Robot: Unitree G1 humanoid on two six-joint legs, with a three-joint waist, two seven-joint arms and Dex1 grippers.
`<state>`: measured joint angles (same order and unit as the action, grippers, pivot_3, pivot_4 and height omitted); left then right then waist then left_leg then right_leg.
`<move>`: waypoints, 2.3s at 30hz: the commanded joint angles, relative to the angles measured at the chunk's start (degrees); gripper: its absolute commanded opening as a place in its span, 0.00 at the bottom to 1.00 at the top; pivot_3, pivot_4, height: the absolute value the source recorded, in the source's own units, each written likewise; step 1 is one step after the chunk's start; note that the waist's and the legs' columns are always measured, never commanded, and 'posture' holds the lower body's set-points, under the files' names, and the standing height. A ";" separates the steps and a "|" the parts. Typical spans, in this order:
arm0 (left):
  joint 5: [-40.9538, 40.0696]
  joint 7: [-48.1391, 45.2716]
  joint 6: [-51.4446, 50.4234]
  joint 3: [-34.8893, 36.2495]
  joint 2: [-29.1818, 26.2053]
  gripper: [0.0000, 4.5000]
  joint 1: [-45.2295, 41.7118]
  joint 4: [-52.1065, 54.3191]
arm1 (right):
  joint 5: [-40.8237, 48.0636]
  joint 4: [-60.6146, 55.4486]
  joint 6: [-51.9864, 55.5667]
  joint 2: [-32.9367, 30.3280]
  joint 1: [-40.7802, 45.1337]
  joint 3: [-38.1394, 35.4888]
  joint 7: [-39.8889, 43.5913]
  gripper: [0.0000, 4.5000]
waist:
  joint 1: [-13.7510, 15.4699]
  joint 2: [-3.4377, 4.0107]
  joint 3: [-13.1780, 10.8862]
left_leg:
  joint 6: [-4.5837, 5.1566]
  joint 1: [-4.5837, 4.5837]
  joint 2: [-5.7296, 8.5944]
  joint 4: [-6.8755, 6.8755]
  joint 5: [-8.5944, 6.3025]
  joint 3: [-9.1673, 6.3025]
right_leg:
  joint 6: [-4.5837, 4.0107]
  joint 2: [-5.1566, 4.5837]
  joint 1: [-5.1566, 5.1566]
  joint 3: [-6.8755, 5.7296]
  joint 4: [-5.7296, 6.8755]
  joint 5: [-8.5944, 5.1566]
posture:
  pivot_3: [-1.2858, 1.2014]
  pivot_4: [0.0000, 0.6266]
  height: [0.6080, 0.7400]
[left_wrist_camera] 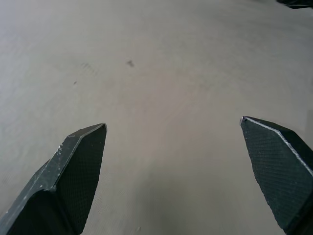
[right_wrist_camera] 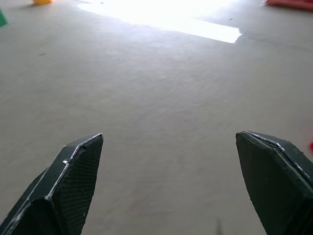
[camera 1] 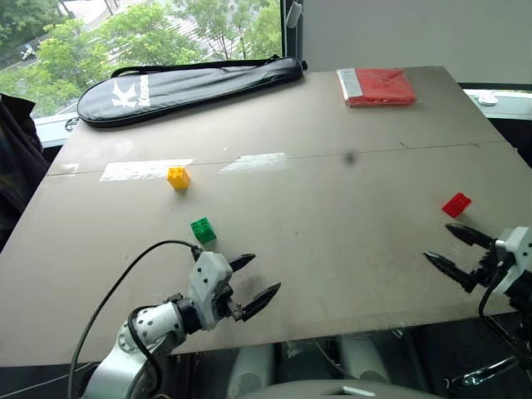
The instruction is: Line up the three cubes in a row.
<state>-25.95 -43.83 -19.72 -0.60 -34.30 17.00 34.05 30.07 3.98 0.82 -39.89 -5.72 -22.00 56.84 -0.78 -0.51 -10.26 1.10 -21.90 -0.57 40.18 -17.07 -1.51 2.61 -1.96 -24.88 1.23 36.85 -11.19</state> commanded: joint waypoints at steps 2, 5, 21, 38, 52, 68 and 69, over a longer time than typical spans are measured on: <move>-5.77 -1.65 -5.93 0.69 -3.21 0.99 -6.16 5.51 | -2.76 1.66 3.86 -2.25 4.64 -2.36 -7.62 1.00 | 0.04 -0.02 -0.03 | 0.00 -0.03 0.02 -0.03 0.00 -0.01 | -0.01 0.04 -0.03 -0.02 0.00 0.00 | 0.52 0.24 0.70; -8.56 -1.24 -9.53 1.23 -4.75 0.99 -10.52 7.13 | -4.82 2.96 5.36 -3.67 7.07 -1.69 -9.33 1.00 | 0.10 0.01 -0.05 | 0.00 -0.10 0.05 -0.06 0.00 -0.03 | -0.01 0.07 -0.09 -0.02 0.01 0.01 | 0.52 0.24 0.70; -18.58 3.92 -21.35 2.33 -7.83 0.99 -24.50 13.15 | -11.25 19.03 15.11 -10.10 23.06 7.10 -2.91 1.00 | -0.02 -0.05 -0.08 | 0.01 -0.05 0.12 -0.07 0.01 0.04 | -0.01 0.06 -0.04 0.10 0.00 0.02 | 0.52 0.24 0.70; -14.31 3.02 -21.10 1.70 -11.13 1.00 -27.00 7.33 | -10.20 -10.31 29.42 3.31 16.54 9.15 -20.83 0.28 | -0.35 -0.11 -0.11 | 0.00 0.01 0.05 -0.07 0.02 0.02 | -0.01 0.17 -0.05 0.14 0.12 0.03 | 0.52 0.24 0.70; -4.28 -12.02 -6.49 2.40 -14.68 1.00 -29.38 -10.40 | -17.29 -28.45 59.66 26.31 27.18 22.32 -51.21 0.28 | -0.10 -0.13 -0.10 | -0.06 -0.73 0.19 -0.05 0.06 0.02 | -0.17 0.00 -0.73 0.12 0.10 0.21 | 0.52 0.24 0.70; -2.11 -14.43 -3.35 1.93 -12.11 1.00 -30.24 -12.49 | -21.29 -33.56 69.02 35.67 29.40 26.53 -57.78 0.28 | -0.30 -0.12 -0.10 | -0.07 -0.82 0.15 -0.09 0.06 -0.28 | 0.03 0.04 -0.77 -0.18 0.13 0.25 | 0.52 0.24 0.70; -2.14 -14.50 -3.40 1.88 -12.00 1.00 -30.35 -12.51 | -21.30 -33.47 68.84 35.89 29.45 26.45 -57.70 0.40 | -0.30 -0.12 -0.10 | -0.07 -0.82 0.15 -0.09 0.06 -0.30 | 0.02 0.05 -0.77 -0.19 0.15 0.26 | 0.52 0.24 0.70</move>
<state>-28.15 -57.90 -24.26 0.93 -46.47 -12.64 20.71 9.03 -28.30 70.88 -4.25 22.64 5.17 -0.63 -1.08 -0.64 -10.36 1.03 -22.72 -0.42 40.09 -17.01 -1.82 2.62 -1.91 -25.65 1.02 37.00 -10.92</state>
